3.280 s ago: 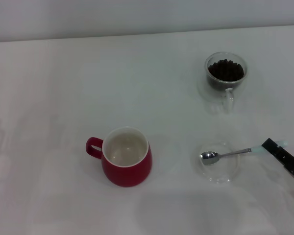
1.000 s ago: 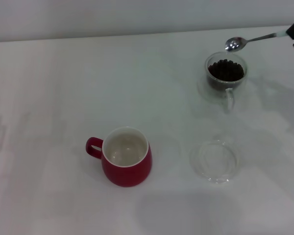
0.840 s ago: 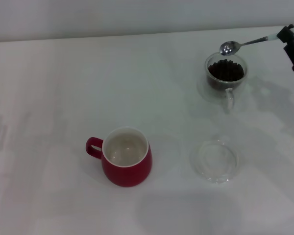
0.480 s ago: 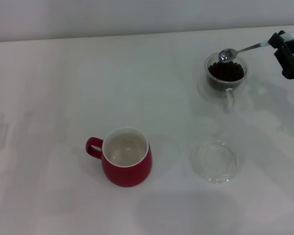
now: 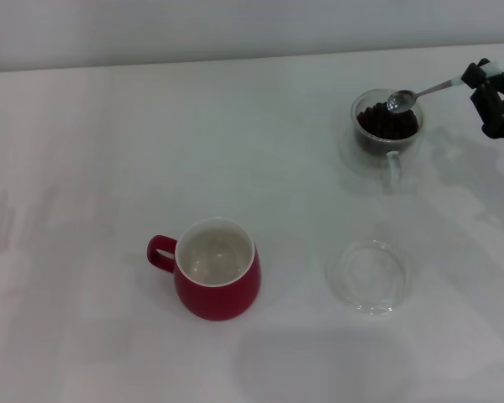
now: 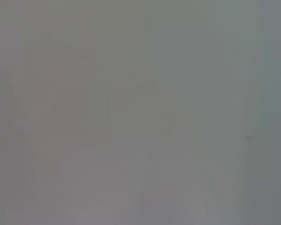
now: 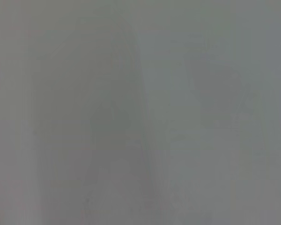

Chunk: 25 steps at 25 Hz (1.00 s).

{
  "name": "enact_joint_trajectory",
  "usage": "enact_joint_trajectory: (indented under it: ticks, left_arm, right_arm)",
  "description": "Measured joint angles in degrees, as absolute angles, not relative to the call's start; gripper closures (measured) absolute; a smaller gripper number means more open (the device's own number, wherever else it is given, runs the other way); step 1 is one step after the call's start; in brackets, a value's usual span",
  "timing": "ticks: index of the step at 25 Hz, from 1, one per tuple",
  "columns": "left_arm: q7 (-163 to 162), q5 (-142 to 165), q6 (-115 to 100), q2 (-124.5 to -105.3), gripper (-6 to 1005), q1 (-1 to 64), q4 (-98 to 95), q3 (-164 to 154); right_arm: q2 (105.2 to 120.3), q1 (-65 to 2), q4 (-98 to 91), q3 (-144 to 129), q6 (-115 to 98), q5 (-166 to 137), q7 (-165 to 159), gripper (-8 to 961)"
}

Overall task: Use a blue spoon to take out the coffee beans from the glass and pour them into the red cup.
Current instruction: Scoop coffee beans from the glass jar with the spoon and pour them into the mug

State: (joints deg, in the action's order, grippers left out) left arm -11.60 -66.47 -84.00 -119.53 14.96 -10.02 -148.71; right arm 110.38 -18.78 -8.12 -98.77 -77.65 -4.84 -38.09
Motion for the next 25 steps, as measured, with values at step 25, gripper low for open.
enact_joint_trajectory:
  ticks: [25]
  left_arm:
    - [-11.60,-67.24,-83.66,-119.44,273,15.56,-9.88,-148.71]
  right_arm:
    - [110.84,-18.78,-7.95,-99.12,-74.84,-5.28,-33.40,807]
